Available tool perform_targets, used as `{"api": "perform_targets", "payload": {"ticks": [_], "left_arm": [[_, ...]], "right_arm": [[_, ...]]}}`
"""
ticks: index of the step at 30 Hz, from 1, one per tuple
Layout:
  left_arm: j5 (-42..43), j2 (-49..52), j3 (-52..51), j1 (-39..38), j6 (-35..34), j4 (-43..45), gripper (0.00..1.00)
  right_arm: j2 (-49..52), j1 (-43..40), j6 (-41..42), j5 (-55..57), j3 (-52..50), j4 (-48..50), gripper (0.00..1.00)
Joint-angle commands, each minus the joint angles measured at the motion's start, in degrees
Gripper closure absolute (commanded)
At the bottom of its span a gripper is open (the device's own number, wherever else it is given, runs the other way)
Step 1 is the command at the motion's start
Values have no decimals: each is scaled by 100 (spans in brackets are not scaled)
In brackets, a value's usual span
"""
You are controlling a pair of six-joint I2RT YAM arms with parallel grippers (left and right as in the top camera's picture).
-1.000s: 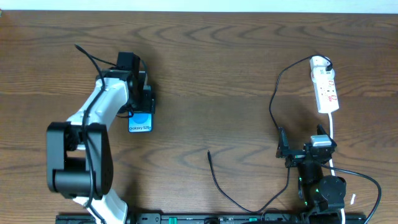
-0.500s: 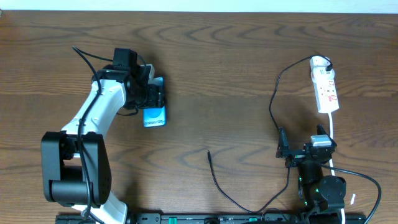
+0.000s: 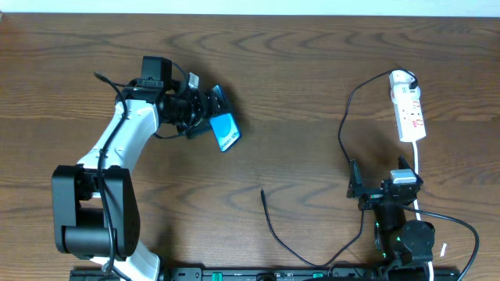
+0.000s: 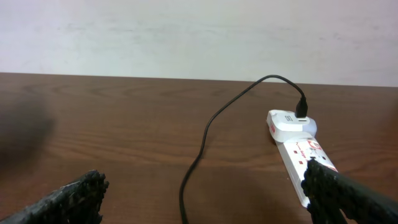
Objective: Plug charger to phone and switch on socket
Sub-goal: 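Lift the phone with the left gripper and swing it rightward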
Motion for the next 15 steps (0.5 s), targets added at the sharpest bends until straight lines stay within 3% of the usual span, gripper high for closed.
{"api": "perform_targets", "payload": {"ticks": [1,4,6,10,15], "left_arm": [[1051,-208,133,-26,-1596,109,93],[1580,-208,133,-26,-2717,127,93],[1871,-208,133,-26,-3080,127,93],[2371,-208,133,-26,-3497,127,93],[2424,-208,133,-26,-4022,127,92]], "right_arm": [[-35,28,-66,-33,-9,-24,1],[-35,28,-66,-33,-9,-24,1],[-35,28,-66,-35,-9,-24,1],[-35,28,-66,-33,-9,-24,1],[-35,28,-66,-33,-9,-24,1]]}}
